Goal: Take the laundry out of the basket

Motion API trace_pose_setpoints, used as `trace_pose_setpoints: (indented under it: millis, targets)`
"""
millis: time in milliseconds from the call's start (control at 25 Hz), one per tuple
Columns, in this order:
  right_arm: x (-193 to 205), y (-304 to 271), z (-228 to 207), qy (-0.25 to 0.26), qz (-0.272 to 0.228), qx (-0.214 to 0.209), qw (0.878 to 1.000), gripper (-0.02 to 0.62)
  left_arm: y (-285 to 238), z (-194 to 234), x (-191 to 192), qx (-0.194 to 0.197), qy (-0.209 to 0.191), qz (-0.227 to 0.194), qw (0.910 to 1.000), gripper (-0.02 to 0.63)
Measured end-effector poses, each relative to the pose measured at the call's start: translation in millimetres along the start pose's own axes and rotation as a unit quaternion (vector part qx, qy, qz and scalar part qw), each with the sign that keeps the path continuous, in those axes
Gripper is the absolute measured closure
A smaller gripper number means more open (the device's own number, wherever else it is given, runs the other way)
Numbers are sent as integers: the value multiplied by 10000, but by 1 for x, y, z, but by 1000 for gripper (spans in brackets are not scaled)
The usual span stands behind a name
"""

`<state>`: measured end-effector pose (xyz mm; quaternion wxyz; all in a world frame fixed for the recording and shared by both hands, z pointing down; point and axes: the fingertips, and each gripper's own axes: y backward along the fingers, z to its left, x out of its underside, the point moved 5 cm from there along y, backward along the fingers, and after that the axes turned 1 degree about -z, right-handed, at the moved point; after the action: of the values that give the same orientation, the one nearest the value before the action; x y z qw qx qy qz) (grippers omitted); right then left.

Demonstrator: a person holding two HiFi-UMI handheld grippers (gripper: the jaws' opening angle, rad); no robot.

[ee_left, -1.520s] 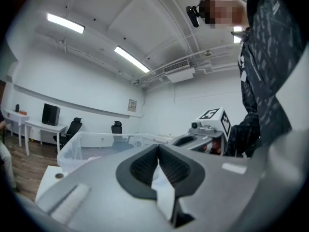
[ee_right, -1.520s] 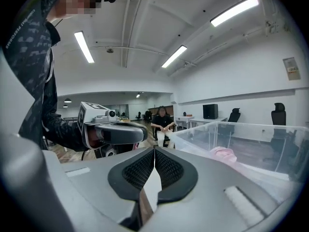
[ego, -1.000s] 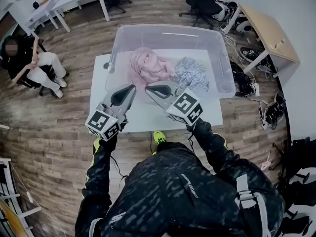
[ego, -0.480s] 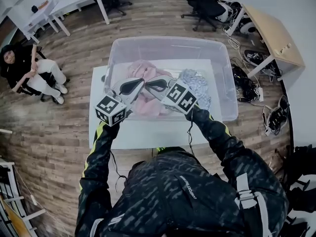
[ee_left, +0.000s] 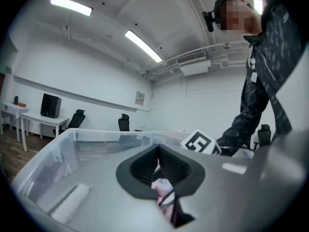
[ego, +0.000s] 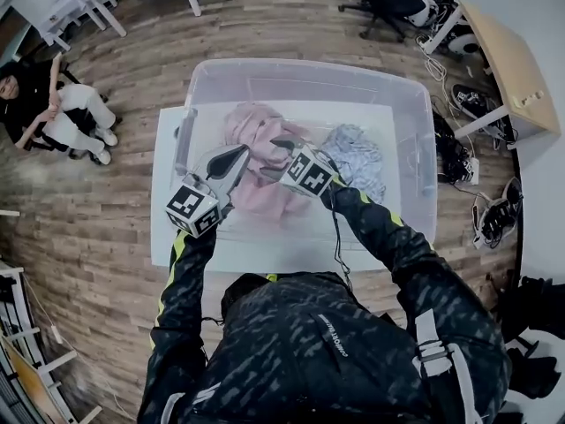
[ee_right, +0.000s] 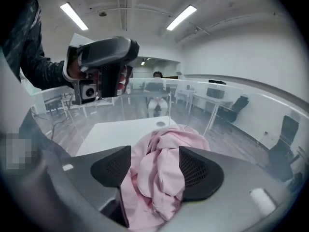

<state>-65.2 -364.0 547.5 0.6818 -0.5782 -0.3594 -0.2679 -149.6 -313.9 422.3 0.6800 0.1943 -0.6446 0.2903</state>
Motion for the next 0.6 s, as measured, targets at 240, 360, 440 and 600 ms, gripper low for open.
trace_pose_setpoints:
  millis: [240, 360, 440, 600]
  targets:
    - [33, -49, -14, 121, 606, -120, 9980, 127, 10, 17, 0, -468, 193, -261, 9984, 595]
    - [45, -66, -22, 176, 812, -118, 9965, 93, 10, 18, 1, -509, 358, -267, 9977, 595]
    - [50, -77, -29, 251, 937, -94, 9952, 76, 9, 18, -1, -504, 413, -345, 9973, 595]
    - [54, -107, -41, 350, 1192, -187, 9921, 31, 8, 27, -5, -564, 405, -489, 9964, 595]
